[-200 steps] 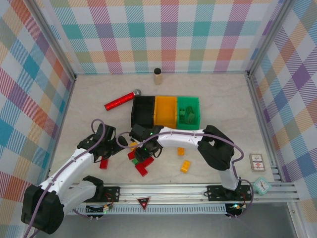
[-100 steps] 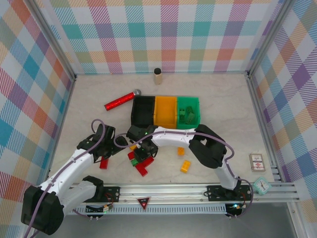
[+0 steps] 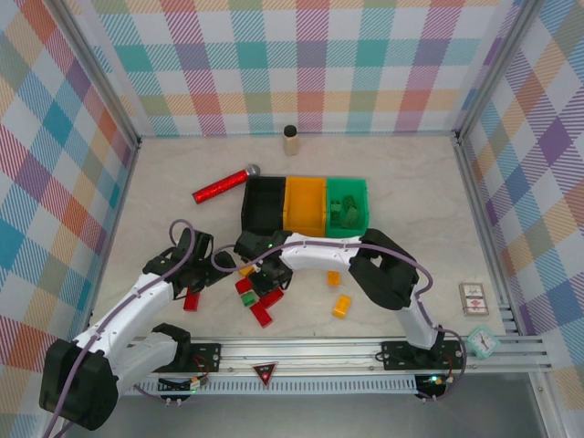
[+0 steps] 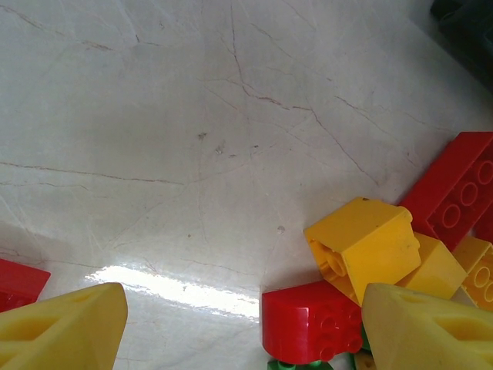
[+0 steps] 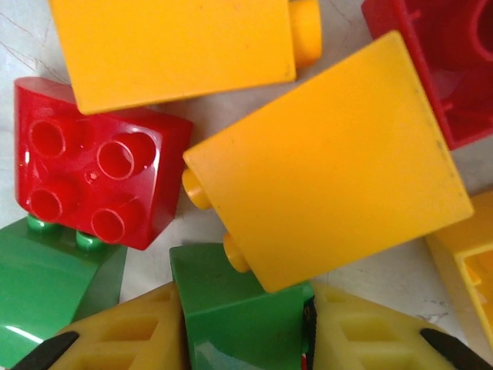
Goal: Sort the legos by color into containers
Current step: Pick up the lego from the bottom-center of the table, then place the lego in the container.
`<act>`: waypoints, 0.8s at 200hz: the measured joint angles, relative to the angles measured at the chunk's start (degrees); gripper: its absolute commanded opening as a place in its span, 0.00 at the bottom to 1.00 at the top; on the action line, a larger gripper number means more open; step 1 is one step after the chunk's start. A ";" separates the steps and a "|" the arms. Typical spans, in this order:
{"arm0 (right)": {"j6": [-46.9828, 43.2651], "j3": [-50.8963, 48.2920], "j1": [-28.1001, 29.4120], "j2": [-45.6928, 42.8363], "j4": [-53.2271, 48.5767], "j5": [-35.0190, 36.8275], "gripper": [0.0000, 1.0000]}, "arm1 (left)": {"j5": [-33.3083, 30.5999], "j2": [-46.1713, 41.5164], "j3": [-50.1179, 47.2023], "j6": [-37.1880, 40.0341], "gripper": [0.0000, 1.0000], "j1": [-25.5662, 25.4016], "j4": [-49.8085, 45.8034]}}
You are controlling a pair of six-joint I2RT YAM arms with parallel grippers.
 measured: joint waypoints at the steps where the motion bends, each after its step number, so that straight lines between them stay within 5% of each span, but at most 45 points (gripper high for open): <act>1: 0.00 -0.11 0.00 -0.09 -0.02 0.09 0.36 | -0.02 0.00 0.00 0.04 0.80 0.00 0.02; 44: 0.15 -4.94 -3.76 -10.95 0.07 0.46 0.36 | 2.12 -0.28 0.00 2.10 0.80 0.00 0.07; 86: 0.13 -8.48 -18.27 -24.94 2.25 0.74 0.37 | 7.69 -0.24 0.00 5.11 0.80 0.00 0.28; 122: 0.11 -11.65 -31.21 -25.83 3.02 1.38 0.37 | 12.39 1.27 0.00 6.45 0.79 -1.07 0.94; 160: -0.37 -10.19 -38.77 -22.45 2.95 1.81 0.41 | 12.44 2.01 1.01 6.51 0.78 -6.36 -0.70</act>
